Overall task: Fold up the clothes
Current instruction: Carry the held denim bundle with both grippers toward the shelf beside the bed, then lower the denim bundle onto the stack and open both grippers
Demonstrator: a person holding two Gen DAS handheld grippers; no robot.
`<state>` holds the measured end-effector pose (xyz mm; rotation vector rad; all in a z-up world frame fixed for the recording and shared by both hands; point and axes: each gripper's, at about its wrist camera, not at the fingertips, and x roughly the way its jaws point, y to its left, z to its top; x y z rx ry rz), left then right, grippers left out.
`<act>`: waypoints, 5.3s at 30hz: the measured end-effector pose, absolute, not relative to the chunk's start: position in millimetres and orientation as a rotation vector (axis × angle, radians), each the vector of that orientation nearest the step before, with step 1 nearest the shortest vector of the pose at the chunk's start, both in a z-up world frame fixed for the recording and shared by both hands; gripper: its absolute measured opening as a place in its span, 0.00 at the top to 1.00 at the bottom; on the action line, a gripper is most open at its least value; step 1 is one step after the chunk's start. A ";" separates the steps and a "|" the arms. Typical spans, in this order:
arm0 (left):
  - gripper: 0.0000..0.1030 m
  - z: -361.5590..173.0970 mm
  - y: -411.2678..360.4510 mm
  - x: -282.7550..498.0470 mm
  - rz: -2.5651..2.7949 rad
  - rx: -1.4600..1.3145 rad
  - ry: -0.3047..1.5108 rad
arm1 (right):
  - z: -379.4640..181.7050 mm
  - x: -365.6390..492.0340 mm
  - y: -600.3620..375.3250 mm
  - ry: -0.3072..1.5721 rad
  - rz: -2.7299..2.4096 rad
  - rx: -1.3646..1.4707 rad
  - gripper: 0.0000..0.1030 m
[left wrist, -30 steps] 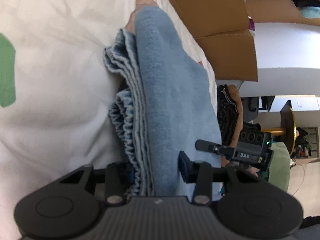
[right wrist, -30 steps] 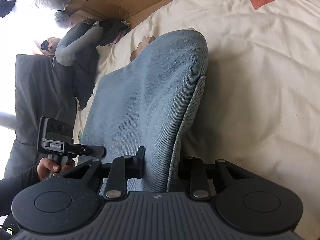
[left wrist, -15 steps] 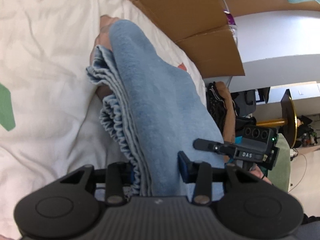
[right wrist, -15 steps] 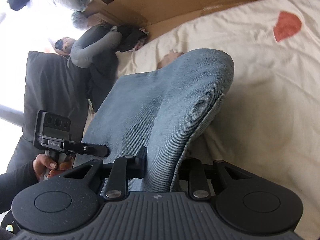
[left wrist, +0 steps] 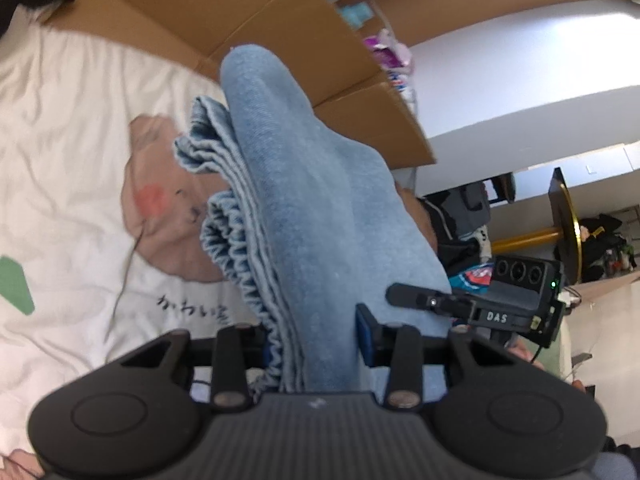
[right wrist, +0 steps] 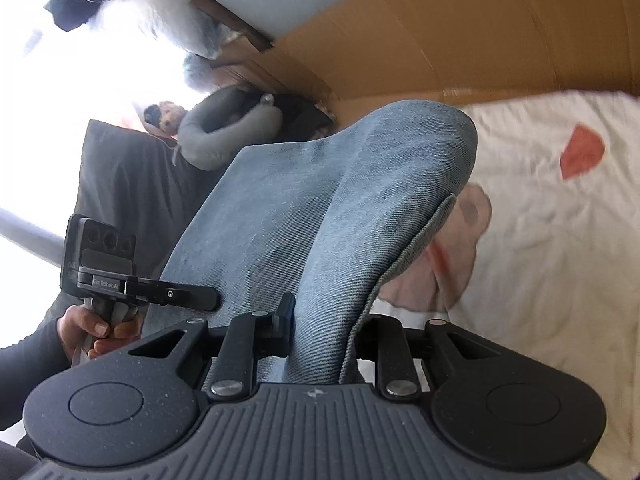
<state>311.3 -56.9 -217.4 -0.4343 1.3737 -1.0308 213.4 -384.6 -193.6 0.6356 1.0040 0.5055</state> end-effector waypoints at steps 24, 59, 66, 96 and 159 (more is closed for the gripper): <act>0.62 17.2 -138.0 272.8 -1.158 -0.336 1.166 | 44.5 166.9 -448.7 0.784 0.451 0.553 0.78; 0.62 114.6 -299.6 177.9 -1.334 -0.244 1.045 | 158.7 55.4 -602.8 0.627 0.266 0.483 0.78; 0.62 99.0 -338.5 154.2 -1.359 -0.273 1.058 | 144.6 27.2 -650.2 0.612 0.228 0.495 0.78; 0.62 -131.5 -461.3 175.2 -1.416 -0.396 1.195 | -44.8 55.2 -772.8 0.774 0.037 0.473 0.78; 0.52 -206.6 -513.4 246.8 -1.187 -0.109 1.185 | -250.4 108.0 -778.0 0.807 -0.176 0.316 0.65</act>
